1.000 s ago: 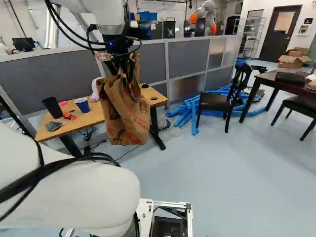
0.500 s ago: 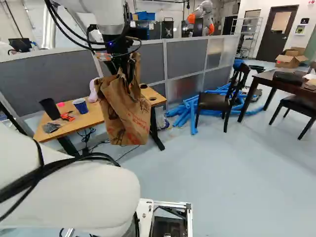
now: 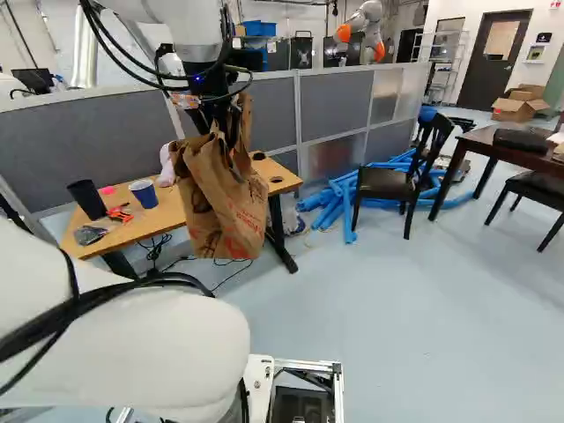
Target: Pick up the bag on the ground and place it on the table
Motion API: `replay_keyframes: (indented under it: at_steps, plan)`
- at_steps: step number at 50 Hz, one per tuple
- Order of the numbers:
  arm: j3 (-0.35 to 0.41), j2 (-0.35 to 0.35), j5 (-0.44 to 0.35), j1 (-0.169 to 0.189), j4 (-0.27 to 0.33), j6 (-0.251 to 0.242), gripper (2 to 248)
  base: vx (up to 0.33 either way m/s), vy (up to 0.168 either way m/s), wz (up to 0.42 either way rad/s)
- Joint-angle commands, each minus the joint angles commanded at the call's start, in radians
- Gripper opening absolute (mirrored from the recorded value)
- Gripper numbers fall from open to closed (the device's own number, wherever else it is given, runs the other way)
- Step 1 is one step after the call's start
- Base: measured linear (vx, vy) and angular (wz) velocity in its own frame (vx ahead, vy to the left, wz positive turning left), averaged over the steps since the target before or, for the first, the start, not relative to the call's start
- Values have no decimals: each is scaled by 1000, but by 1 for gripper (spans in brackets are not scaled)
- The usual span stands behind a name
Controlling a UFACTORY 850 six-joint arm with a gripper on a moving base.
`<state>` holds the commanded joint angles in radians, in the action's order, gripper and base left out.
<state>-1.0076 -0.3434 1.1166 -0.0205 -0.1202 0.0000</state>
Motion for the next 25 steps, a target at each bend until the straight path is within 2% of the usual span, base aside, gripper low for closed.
replay_keyframes:
  at_steps: [25]
  plan:
    - [0, 0, 0, 0, 0, 0, 18, 82, 83, -13]
